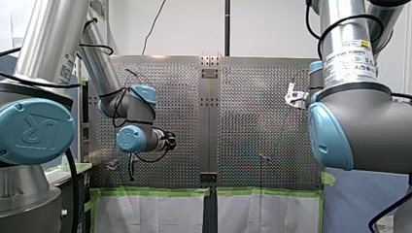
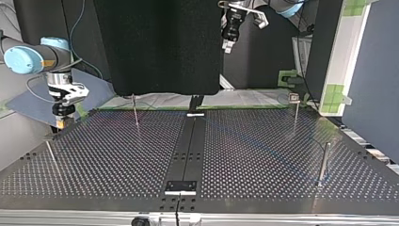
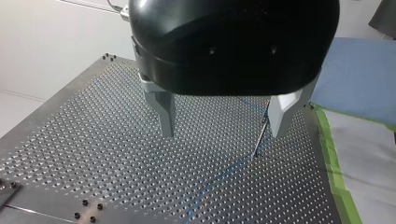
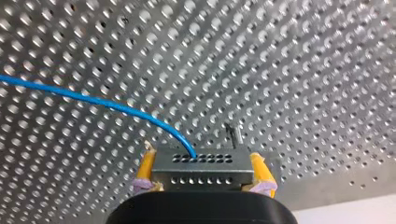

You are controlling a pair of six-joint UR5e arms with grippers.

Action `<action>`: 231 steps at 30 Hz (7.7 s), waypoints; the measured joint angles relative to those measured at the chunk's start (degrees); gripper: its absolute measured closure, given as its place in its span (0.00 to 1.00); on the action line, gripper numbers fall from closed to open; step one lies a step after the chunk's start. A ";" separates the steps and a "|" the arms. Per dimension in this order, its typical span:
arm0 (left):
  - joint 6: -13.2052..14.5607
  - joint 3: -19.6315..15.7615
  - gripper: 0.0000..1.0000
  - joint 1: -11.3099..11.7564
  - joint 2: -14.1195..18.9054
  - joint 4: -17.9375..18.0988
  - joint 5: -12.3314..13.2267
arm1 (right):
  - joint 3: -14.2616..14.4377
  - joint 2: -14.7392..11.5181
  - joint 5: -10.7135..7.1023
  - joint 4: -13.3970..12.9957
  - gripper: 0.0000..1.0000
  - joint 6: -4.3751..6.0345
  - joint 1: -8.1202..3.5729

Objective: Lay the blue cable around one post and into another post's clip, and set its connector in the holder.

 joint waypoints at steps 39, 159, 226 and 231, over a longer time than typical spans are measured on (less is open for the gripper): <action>1.05 0.41 0.00 0.60 0.02 -2.64 -2.96 | -5.05 -0.06 -5.76 4.01 1.00 -8.97 -5.08; 2.80 0.39 0.00 2.20 -0.01 -4.13 -4.70 | -10.38 4.60 -13.00 3.00 1.00 -4.99 -6.00; 3.85 0.39 0.00 4.15 0.01 -3.46 -2.91 | -10.35 4.61 -12.27 4.41 0.00 -8.07 -6.00; 3.86 0.39 0.00 4.13 0.01 -1.46 -2.94 | -10.35 4.61 -12.27 4.41 0.00 -8.07 -6.00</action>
